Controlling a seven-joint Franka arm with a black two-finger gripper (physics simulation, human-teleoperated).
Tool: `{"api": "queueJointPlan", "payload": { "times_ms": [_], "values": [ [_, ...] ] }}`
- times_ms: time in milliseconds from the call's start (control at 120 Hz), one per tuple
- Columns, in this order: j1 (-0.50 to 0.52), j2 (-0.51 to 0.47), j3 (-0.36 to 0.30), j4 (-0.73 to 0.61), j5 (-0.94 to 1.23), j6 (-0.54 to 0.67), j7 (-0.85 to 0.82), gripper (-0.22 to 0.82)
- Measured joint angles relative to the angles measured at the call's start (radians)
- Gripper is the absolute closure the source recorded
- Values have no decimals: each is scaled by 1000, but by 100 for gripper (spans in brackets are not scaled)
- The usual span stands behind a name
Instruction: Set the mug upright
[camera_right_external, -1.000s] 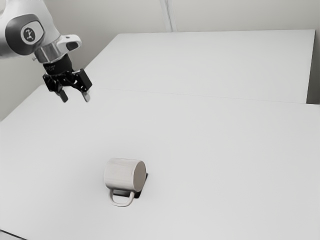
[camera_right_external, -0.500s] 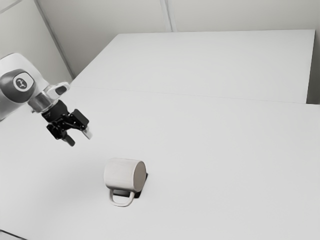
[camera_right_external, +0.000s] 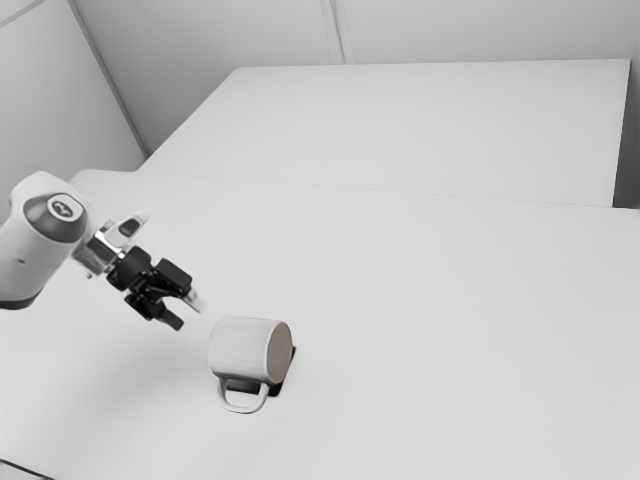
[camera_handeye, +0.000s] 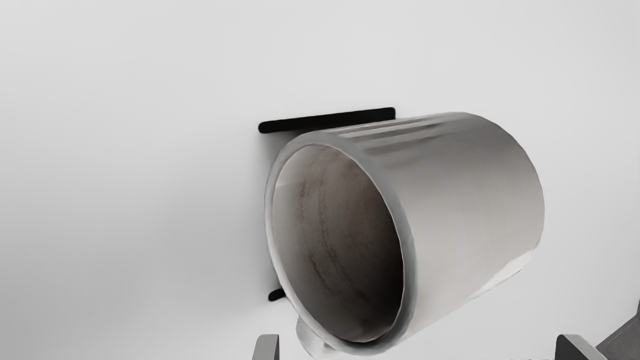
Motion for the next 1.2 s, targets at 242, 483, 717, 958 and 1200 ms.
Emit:
{"api": "queueJointPlan", "payload": {
  "times_ms": [242,483,717,958,1200],
  "values": [
    [1,80,4,-2,-125,-29,142,0],
    [14,171,4,-2,-268,-105,265,0],
    [21,199,3,-2,-375,-199,349,15],
    [18,220,4,1,-399,-253,398,43],
    [0,219,3,10,-402,-287,433,66]
  ]
}}
